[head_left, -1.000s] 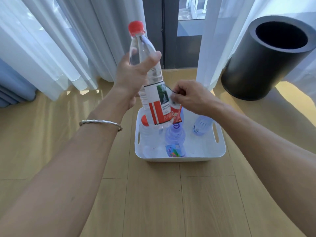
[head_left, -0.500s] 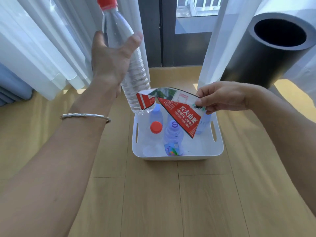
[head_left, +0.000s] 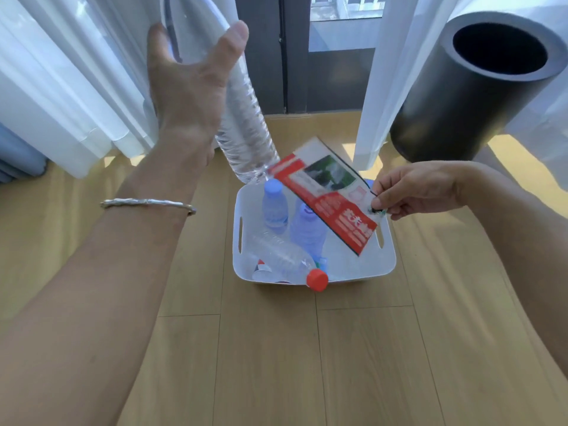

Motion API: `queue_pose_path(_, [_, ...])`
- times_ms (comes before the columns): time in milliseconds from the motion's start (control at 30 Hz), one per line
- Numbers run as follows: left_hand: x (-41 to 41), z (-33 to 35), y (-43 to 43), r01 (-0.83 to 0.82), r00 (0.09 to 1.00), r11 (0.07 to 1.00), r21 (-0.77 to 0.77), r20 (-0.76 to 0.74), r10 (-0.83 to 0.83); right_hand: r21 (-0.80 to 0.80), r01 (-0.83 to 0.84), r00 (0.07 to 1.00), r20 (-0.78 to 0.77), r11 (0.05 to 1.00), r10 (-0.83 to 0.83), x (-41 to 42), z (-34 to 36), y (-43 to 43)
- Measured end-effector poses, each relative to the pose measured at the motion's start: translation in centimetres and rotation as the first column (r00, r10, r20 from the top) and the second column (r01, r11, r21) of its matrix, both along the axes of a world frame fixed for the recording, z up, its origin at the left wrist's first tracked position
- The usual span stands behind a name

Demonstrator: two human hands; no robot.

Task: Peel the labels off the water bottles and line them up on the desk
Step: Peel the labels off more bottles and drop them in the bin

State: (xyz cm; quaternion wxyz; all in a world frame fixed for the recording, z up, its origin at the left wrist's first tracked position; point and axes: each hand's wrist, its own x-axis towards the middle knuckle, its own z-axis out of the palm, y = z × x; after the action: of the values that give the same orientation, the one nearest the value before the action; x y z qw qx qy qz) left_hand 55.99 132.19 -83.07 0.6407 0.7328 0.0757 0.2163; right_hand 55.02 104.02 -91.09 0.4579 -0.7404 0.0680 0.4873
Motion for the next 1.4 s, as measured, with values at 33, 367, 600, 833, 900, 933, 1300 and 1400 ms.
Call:
queue_pose_path(33, [0.1, 0.1, 0.3, -0.011, 1.000, 1.000, 0.004, 0.028, 0.011, -0.033, -0.013, 1.000, -0.004, 0.999, 0.013, -0.2, -0.5, -0.4])
queue_pose_path(367, [-0.3, -1.7, -0.6, 0.129, 0.992, 0.982, 0.139, -0.032, -0.126, -0.455, -0.132, 0.948, 0.201, 0.881, 0.246, -0.9, -4.4, 1.0])
queue_pose_path(600, [-1.0, -2.9, -2.6, 0.256, 0.966, 0.950, 0.177, -0.083, -0.245, -0.472, -0.256, 0.939, 0.086, 0.843, 0.333, -2.6, -6.4, 1.3])
queue_pose_path(833, [-1.0, -3.3, -3.0, 0.271, 0.962, 0.942, 0.196, -0.093, -0.257, -0.428, -0.266, 0.950, 0.033, 0.864, 0.309, -3.1, -7.3, 1.3])
queue_pose_path(900, [-1.0, -3.5, -2.8, 0.262, 0.964, 0.940, 0.220, -0.109, -0.243, -0.425, -0.273, 0.953, 0.005, 0.863, 0.304, -3.1, -7.4, 1.5])
queue_pose_path(933, [-1.0, -3.6, -2.7, 0.260, 0.964, 0.938, 0.230, -0.115, -0.239, -0.424, -0.275, 0.954, -0.011, 0.863, 0.299, -3.1, -7.5, 1.6])
queue_pose_path(1300, [-1.3, -3.8, -2.7, 0.290, 0.955, 0.929, 0.231, -0.128, -0.267, -0.200, -0.198, 0.975, 0.061, 0.960, 0.214, -1.8, -4.7, 4.0])
queue_pose_path(1400, [-1.4, -3.9, -2.6, 0.291, 0.955, 0.922, 0.257, -0.134, -0.264, -0.147, -0.194, 0.975, 0.084, 0.970, 0.208, -1.6, -4.3, 5.3])
